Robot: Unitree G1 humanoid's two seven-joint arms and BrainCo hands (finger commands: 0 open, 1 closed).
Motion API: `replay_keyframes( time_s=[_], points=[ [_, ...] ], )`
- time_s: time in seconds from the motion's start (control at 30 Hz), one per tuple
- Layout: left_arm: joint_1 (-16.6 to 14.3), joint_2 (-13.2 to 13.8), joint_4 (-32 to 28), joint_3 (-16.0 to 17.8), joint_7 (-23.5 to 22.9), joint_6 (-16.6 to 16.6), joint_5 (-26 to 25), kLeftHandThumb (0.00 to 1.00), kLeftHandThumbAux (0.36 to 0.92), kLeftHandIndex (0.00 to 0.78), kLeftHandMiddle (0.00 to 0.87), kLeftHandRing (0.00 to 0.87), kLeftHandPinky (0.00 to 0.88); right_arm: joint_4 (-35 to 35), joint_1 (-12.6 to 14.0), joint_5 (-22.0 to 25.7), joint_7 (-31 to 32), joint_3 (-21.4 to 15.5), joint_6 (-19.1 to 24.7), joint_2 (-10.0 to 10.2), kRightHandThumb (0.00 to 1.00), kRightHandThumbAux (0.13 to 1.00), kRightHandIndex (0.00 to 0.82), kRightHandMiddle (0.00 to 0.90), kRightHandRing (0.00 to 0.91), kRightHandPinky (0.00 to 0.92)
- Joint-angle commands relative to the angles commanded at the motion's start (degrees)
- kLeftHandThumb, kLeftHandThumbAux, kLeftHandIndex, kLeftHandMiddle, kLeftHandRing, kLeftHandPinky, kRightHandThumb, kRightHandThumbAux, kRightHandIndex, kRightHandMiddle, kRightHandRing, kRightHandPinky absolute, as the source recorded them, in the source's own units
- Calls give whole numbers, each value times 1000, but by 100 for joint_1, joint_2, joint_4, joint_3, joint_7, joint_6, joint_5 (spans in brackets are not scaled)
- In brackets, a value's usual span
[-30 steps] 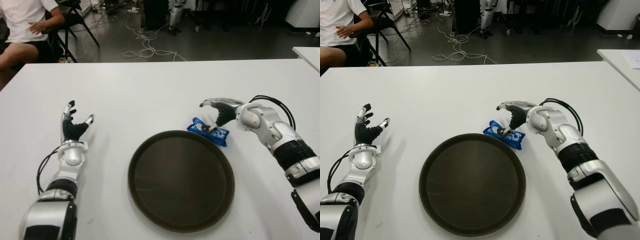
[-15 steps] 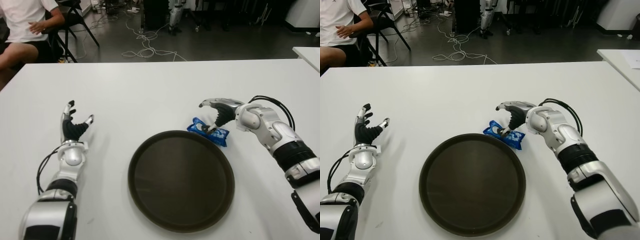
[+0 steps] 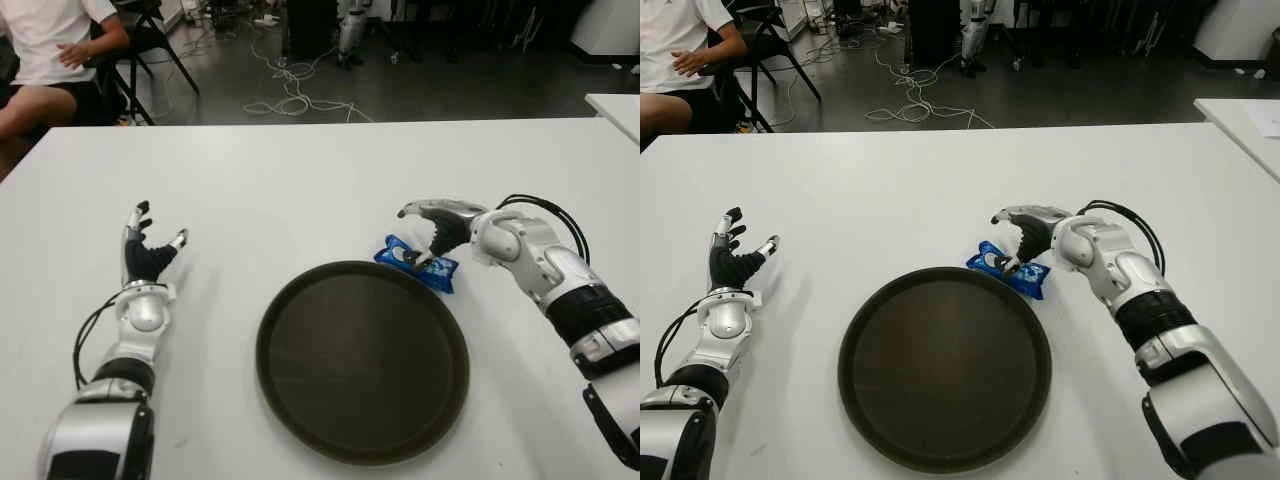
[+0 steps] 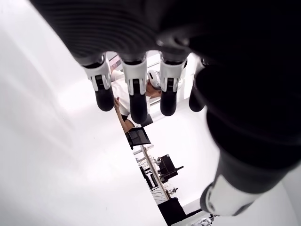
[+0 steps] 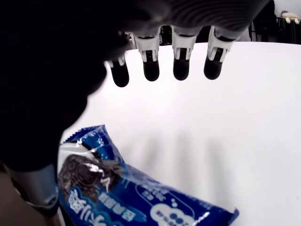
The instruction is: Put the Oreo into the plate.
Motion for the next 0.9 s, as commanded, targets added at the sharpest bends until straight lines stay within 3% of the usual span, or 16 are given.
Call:
replay_keyframes(
  time_s=[0.57, 0.9],
  points=[
    [-1, 11, 20, 36, -76, -44, -40, 24, 788, 77, 126, 115, 110, 39, 45, -39, -149, 26, 33, 57, 0, 730, 0, 0, 0, 0],
    [-7, 20, 32, 54, -101, -31, -44, 8, 800, 76, 128, 116, 106, 98, 89, -50, -259, 59, -23, 76, 0, 705, 0, 0, 0, 0]
  ],
)
